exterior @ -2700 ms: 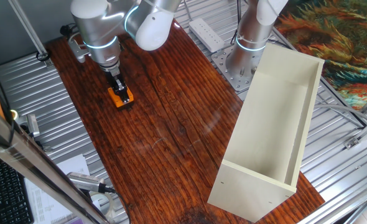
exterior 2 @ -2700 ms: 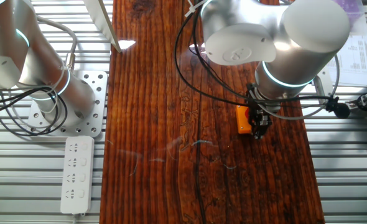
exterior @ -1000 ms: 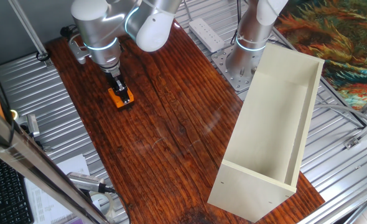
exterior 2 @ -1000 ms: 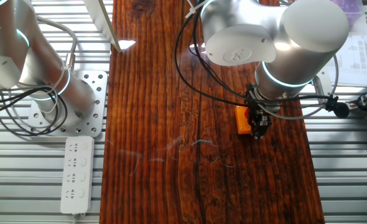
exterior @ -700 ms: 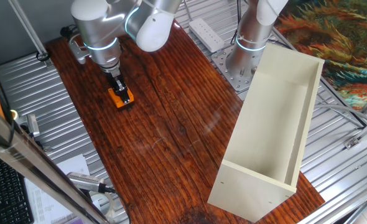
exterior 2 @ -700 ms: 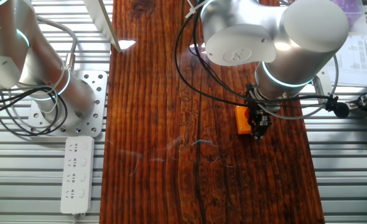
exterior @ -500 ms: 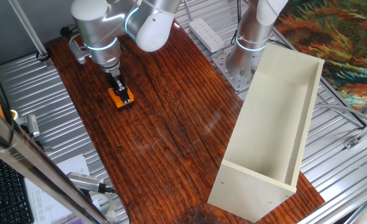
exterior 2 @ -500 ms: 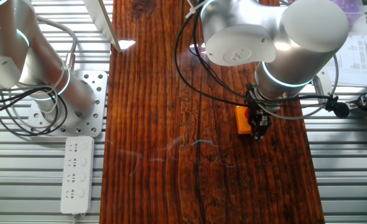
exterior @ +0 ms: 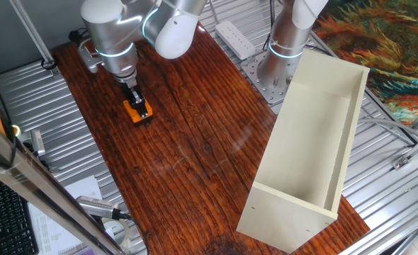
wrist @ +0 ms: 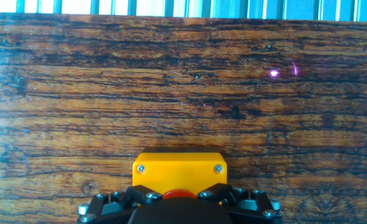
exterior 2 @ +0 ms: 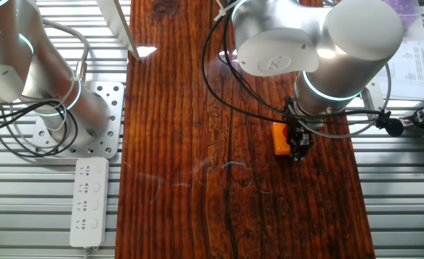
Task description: Take the object down from the shelf
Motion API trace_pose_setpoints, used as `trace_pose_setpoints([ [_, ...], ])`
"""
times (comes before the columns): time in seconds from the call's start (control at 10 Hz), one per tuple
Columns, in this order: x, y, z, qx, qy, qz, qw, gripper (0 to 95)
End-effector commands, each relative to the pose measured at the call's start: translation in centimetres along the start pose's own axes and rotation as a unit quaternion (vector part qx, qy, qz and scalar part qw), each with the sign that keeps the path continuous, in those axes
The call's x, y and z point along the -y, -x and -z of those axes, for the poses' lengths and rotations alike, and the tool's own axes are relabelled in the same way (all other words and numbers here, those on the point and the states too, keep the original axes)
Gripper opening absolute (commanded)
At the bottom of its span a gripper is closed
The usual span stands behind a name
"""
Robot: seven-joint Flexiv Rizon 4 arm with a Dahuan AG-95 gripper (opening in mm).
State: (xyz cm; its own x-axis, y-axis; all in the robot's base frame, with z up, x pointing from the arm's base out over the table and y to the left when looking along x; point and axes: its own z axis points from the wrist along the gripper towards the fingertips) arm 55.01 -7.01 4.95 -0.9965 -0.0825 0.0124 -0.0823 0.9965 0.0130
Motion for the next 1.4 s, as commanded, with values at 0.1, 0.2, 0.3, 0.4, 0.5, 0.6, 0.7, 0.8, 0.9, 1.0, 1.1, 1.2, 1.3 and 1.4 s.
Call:
trace_pose_setpoints([
  [0.1,0.0,0.0,0.0,0.000,0.000,0.001,1.0000,76.0],
  [0.2,0.0,0.0,0.0,0.000,0.000,0.001,1.0000,76.0],
  [0.3,0.0,0.0,0.0,0.000,0.000,0.001,1.0000,76.0],
  [0.4,0.0,0.0,0.0,0.000,0.000,0.001,1.0000,76.0],
  [0.5,0.9,0.0,0.8,-0.010,0.001,0.013,0.9999,95.0],
  [0.6,0.9,0.0,0.8,-0.010,0.001,0.013,0.9999,95.0],
  [0.7,0.9,0.0,0.8,-0.011,0.000,0.014,0.9998,95.0],
  [0.8,0.9,0.0,0.9,-0.011,0.001,0.014,0.9999,95.0],
  [0.9,0.9,0.0,1.2,-0.011,0.001,0.013,0.9999,95.0],
  [1.0,0.8,0.0,1.8,-0.011,0.001,0.013,0.9998,95.0],
  [1.1,0.8,-0.1,2.2,-0.012,0.001,0.014,0.9998,95.0],
  [1.2,0.7,-0.1,2.9,-0.013,0.001,0.016,0.9998,95.0],
  [1.3,0.5,-0.2,3.7,-0.015,0.001,0.017,0.9998,95.0],
  [1.4,0.4,-0.2,4.3,-0.016,0.001,0.018,0.9997,95.0],
])
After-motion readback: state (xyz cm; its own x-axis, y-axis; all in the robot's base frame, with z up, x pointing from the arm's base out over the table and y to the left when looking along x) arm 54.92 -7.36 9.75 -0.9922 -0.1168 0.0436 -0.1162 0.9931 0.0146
